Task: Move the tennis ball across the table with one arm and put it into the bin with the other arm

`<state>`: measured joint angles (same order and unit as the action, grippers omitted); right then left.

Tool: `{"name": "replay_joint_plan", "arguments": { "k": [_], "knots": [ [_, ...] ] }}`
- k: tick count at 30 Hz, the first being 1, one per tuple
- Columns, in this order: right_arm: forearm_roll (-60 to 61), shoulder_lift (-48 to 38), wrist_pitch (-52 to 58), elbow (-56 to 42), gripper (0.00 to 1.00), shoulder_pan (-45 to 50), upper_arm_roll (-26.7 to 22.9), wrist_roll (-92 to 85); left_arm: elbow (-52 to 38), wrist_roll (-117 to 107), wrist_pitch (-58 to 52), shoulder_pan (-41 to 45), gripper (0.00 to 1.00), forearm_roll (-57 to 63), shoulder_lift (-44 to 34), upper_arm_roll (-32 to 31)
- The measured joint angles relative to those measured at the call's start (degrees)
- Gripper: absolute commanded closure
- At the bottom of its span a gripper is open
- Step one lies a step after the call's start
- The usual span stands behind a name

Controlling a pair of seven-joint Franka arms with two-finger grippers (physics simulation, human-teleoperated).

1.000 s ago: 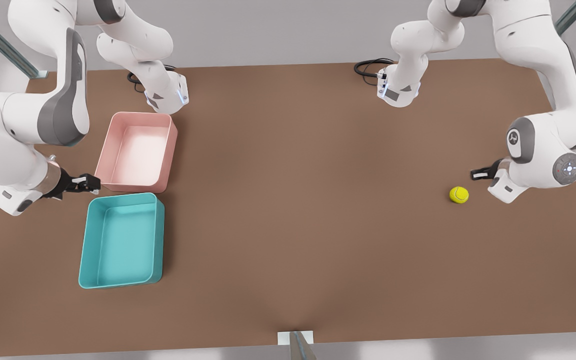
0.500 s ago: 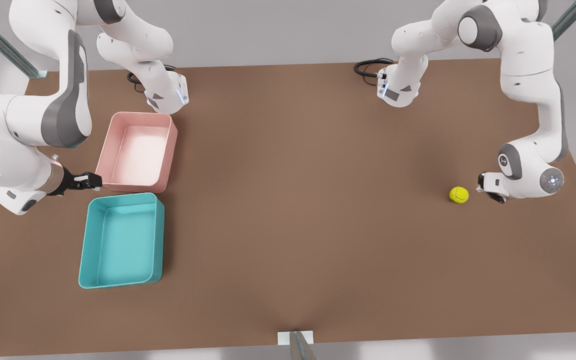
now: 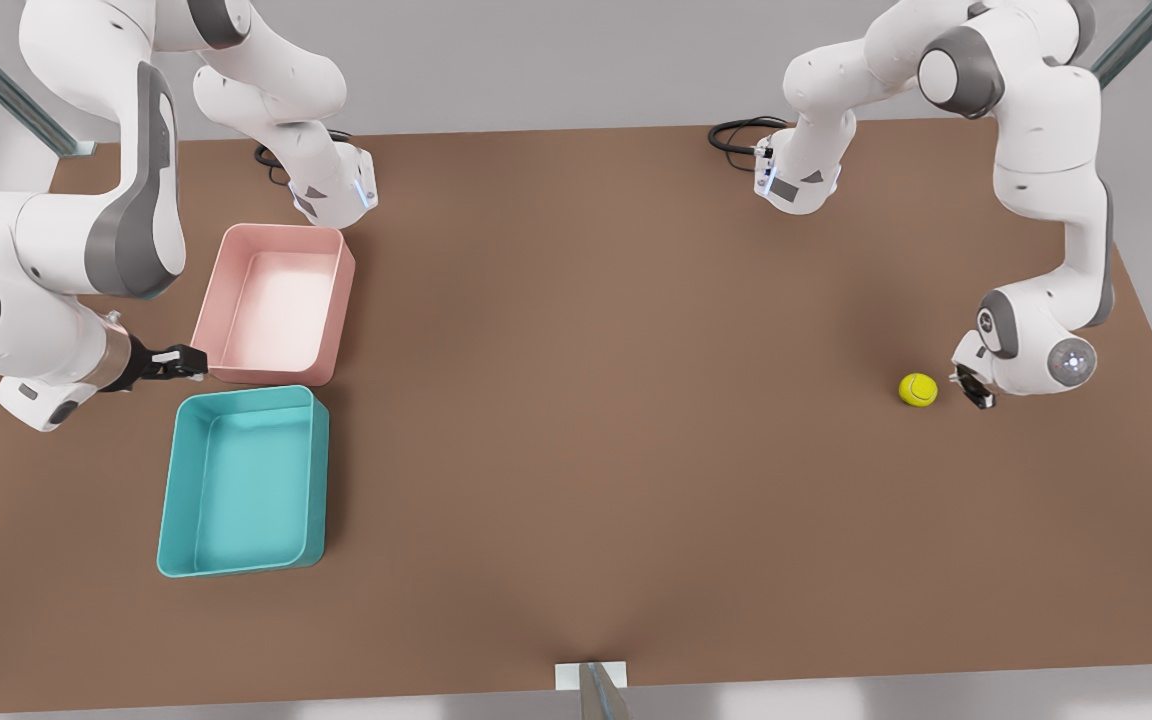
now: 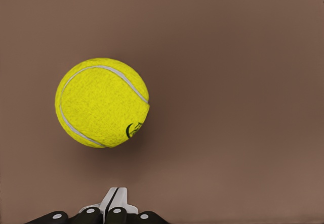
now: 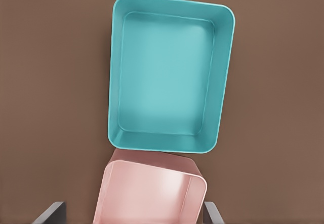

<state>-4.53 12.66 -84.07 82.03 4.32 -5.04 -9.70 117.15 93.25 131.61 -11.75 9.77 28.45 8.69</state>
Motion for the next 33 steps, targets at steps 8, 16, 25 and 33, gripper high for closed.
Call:
{"name": "replay_joint_plan", "arguments": {
  "k": [8,16,25,33],
  "knots": [
    [-0.1,0.3,0.1,0.0,0.0,0.2,0.0,-0.1,-2.5,-11.1,-1.0,3.5,0.79,-0.9,-2.1,-23.0],
    [-0.1,0.4,0.1,0.0,0.0,0.3,0.0,-0.2,-28.1,-37.4,-24.9,15.3,0.0,-10.6,-12.4,-5.8],
    [0.1,0.4,0.1,0.0,0.0,0.2,0.0,-0.3,-39.5,-63.8,-51.1,16.0,0.0,-11.9,-15.7,-8.3],
    [1.3,5.0,-1.5,-1.5,0.0,3.2,0.3,0.0,-39.8,-78.5,-56.3,15.2,0.0,-11.4,-15.7,-8.3]
  ]
}}
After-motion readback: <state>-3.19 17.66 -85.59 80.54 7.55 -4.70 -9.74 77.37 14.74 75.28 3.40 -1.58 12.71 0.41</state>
